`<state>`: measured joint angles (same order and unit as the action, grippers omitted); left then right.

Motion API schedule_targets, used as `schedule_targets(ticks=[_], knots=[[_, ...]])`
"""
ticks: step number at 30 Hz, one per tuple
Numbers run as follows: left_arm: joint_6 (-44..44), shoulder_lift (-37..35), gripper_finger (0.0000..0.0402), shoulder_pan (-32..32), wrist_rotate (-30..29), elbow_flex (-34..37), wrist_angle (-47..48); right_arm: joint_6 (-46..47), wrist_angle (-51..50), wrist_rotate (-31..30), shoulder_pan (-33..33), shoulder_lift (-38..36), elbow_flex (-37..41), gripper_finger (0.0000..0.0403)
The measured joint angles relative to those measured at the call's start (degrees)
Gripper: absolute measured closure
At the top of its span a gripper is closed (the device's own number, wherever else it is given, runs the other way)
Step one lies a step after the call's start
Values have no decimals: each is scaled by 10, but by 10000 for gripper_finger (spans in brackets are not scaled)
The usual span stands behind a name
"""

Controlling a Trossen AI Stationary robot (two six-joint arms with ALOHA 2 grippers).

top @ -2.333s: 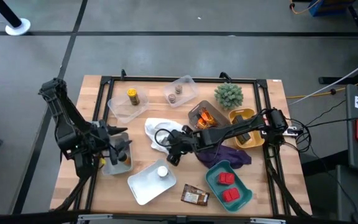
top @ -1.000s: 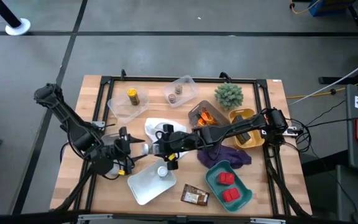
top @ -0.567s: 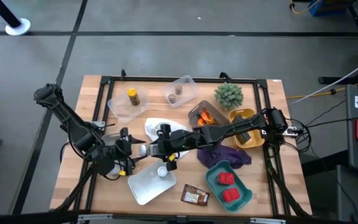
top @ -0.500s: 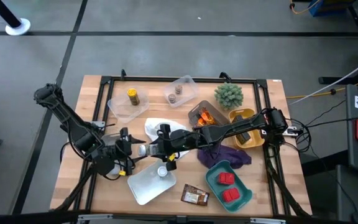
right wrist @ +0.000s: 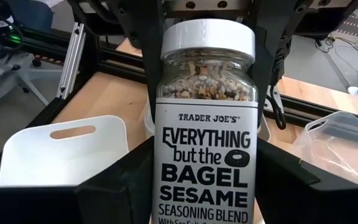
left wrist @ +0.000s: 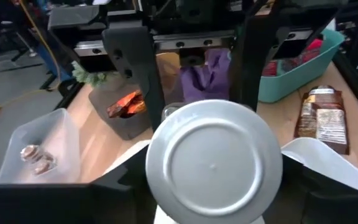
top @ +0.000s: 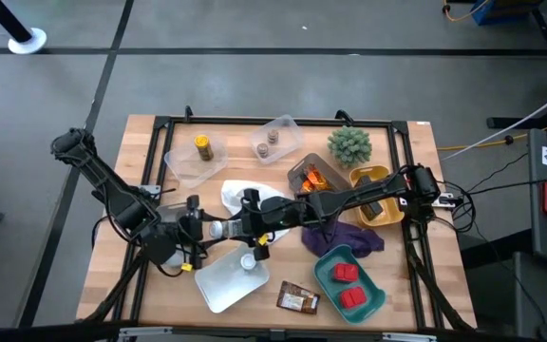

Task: Sort spices by type
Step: Put the white spice bottle into the white bin

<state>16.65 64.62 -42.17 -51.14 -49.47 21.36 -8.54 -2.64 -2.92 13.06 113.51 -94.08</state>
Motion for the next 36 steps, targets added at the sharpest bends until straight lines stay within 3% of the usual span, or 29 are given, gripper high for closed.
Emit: schedule_targets(ticks=[2, 10, 18, 22, 25, 36], knots=[[-3, 0, 220, 0, 8, 0, -7, 0, -2, 0, 1, 0, 0, 189], [11, 0, 220, 0, 15, 0, -8, 15, -4, -16, 1, 0, 0, 185], [14, 0, 220, 1, 24, 0, -12, 29, -11, -46, 1, 0, -1, 133], [34, -1, 220, 1, 53, 0, -13, 30, -74, -37, 2, -22, -1, 117], [56, -1, 220, 2, 80, 0, -13, 31, -149, -24, 2, -52, -1, 117], [116, 32, 220, 0, 272, 0, -101, 96, -345, -20, 0, -123, -1, 118]])
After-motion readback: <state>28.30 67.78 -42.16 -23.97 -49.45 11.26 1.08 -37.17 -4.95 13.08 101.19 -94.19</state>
